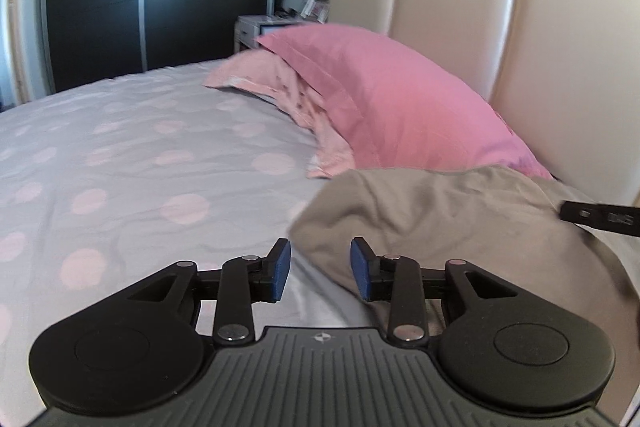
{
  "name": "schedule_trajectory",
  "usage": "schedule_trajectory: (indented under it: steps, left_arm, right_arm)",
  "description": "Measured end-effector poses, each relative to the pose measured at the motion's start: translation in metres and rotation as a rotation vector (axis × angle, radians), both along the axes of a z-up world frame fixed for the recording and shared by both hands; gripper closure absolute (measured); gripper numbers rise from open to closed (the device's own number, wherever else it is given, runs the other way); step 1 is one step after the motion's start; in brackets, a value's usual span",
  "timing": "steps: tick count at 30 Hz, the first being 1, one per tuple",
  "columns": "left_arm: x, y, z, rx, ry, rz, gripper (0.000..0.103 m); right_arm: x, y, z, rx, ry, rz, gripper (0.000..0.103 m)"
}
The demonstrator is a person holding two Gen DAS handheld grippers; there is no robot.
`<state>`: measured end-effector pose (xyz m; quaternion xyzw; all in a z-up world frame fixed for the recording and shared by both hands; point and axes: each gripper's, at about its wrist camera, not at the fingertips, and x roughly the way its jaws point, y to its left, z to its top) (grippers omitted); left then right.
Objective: Fold clothes
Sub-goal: 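Lower the shirt onto the folded clothes stack and open both grippers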
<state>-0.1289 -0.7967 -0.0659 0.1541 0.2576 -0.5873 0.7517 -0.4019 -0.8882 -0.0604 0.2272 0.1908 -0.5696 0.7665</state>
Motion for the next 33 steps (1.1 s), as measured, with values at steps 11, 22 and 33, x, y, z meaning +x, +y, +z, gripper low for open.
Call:
schedule_trajectory:
  steps: [11,22,33]
  left_arm:
    - [-0.06,0.054,0.013,-0.055,-0.051,-0.231,0.071]
    - [-0.066,0.049,-0.01,0.073,-0.058,-0.203,0.072]
    - [-0.068,0.103,0.019,0.054,-0.024,-0.186,0.072]
  right_arm:
    - [-0.027,0.081,0.023,-0.078,-0.005,0.189,0.081]
    - [-0.036,0.085,-0.009,0.004,-0.023,0.099,0.079]
    - [-0.038,0.138,0.015,0.05,-0.03,0.018,0.077]
